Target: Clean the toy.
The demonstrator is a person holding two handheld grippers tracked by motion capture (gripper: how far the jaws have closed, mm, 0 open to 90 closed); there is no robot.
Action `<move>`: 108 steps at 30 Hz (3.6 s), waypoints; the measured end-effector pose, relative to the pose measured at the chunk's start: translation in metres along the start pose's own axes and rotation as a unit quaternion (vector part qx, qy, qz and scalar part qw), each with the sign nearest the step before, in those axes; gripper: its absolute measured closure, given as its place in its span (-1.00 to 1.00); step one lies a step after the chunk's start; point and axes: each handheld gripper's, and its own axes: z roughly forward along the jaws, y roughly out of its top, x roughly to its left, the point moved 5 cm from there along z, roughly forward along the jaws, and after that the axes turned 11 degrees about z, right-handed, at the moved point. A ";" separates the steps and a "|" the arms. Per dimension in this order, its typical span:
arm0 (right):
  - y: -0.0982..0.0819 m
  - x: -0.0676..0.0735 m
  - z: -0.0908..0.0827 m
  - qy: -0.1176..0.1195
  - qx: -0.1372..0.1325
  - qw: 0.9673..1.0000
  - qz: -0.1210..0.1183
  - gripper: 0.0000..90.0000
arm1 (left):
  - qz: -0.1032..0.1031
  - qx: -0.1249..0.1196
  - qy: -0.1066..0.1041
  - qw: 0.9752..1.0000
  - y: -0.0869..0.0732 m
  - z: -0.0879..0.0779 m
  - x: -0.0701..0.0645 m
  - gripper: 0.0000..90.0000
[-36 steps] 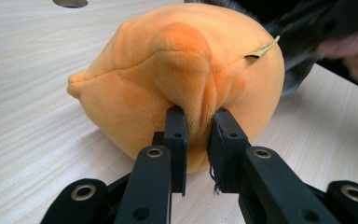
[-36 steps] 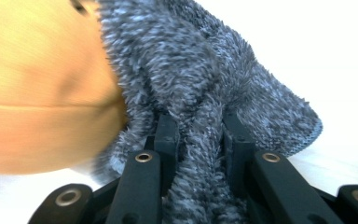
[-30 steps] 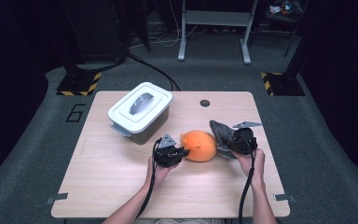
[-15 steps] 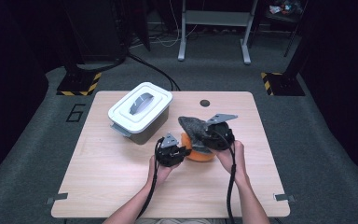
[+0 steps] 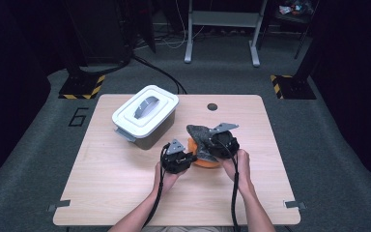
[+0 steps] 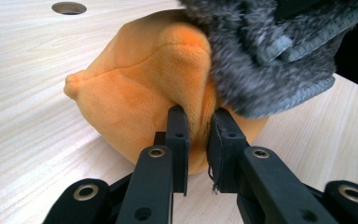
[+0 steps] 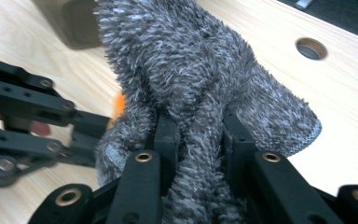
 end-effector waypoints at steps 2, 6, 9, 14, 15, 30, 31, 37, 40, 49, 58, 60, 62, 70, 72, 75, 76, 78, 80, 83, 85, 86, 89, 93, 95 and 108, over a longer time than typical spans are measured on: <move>-0.004 -0.006 -0.001 -0.002 -0.002 1.000 0.008 0.59 | 0.000 -0.002 -0.001 1.000 -0.001 0.001 -0.001 0.77; -0.011 -0.017 -0.003 -0.003 -0.006 1.000 0.025 0.59 | 0.000 -0.003 0.000 1.000 -0.001 0.001 -0.002 0.77; -0.016 -0.027 -0.003 -0.004 -0.005 0.999 0.043 0.59 | -0.002 -0.002 0.001 1.000 -0.001 0.001 -0.002 0.77; -0.028 -0.052 0.000 -0.015 -0.008 0.997 0.069 0.58 | -0.003 0.002 0.000 1.000 -0.003 0.001 0.000 0.76; -0.032 -0.055 0.001 -0.022 -0.003 0.996 0.082 0.58 | -0.003 0.003 0.000 1.000 -0.003 0.001 0.000 0.76; -0.072 -0.093 0.036 -0.047 0.054 0.988 0.137 0.58 | -0.007 0.007 0.002 1.000 -0.003 0.000 0.000 0.76; -0.075 -0.094 0.039 -0.043 0.063 0.987 0.141 0.58 | -0.008 0.003 0.003 1.000 -0.003 0.000 0.000 0.76; -0.075 -0.098 0.033 -0.043 0.053 0.987 0.144 0.59 | -0.008 0.007 0.001 1.000 -0.003 -0.001 0.001 0.76; -0.068 -0.100 0.015 -0.046 0.031 0.989 0.140 0.59 | -0.007 0.007 0.000 1.000 -0.004 -0.002 0.002 0.76; -0.033 -0.061 -0.030 0.002 -0.022 0.996 0.084 0.59 | -0.004 0.003 0.001 1.000 -0.003 0.001 0.001 0.75; -0.030 -0.052 0.000 0.002 0.008 0.998 0.063 0.59 | 0.006 -0.007 0.001 1.000 -0.001 0.001 0.004 0.52; -0.030 -0.054 0.000 0.000 0.009 0.998 0.068 0.59 | 0.008 -0.015 -0.007 1.000 0.000 0.000 0.003 0.30; -0.029 -0.057 0.001 -0.001 0.011 0.998 0.067 0.59 | 0.015 -0.017 -0.013 1.000 0.001 0.000 0.003 0.11; -0.025 -0.058 0.002 0.002 0.016 0.997 0.081 0.59 | 0.115 -0.001 0.029 0.993 -0.001 0.006 -0.003 -0.16; -0.025 -0.058 0.003 0.002 0.015 0.997 0.077 0.59 | 0.123 -0.002 0.031 0.992 -0.003 0.009 -0.003 -0.17; -0.024 -0.058 0.003 0.000 0.016 0.997 0.082 0.59 | 0.129 -0.004 0.033 0.991 -0.004 0.011 -0.003 -0.10; -0.024 -0.059 0.003 0.001 0.015 0.996 0.083 0.59 | 0.132 -0.003 0.035 0.991 -0.004 0.011 -0.002 -0.02; -0.024 -0.059 0.004 0.002 0.015 0.997 0.082 0.59 | 0.128 -0.002 0.032 0.991 -0.005 0.012 -0.002 0.10; -0.023 -0.058 0.004 0.000 0.013 0.997 0.079 0.59 | 0.135 0.003 0.039 0.990 -0.006 0.013 -0.001 0.25; -0.023 -0.057 0.005 0.001 0.010 0.997 0.074 0.59 | 0.120 0.007 0.047 0.992 -0.006 0.014 0.001 0.52; -0.023 -0.054 0.004 -0.003 0.007 0.997 0.076 0.59 | 0.114 0.009 0.046 0.992 -0.005 0.013 0.001 0.60; -0.023 -0.054 0.002 -0.005 0.006 0.998 0.069 0.59 | 0.106 0.004 0.044 0.993 -0.003 0.012 0.002 0.63; -0.019 -0.050 -0.009 -0.012 -0.018 0.998 0.060 0.59 | 0.085 -0.001 0.032 0.996 0.000 0.010 0.004 0.68; -0.015 -0.040 -0.021 -0.001 -0.025 0.999 0.047 0.59 | 0.059 -0.007 0.021 0.998 0.007 0.006 0.002 0.70; -0.012 -0.034 -0.025 0.003 -0.027 0.999 0.038 0.59 | 0.058 -0.003 0.023 0.998 0.011 0.005 0.001 0.70; -0.007 0.001 -0.008 0.020 -0.015 1.000 0.001 0.59 | 0.008 0.009 -0.001 1.000 0.016 0.004 0.000 0.72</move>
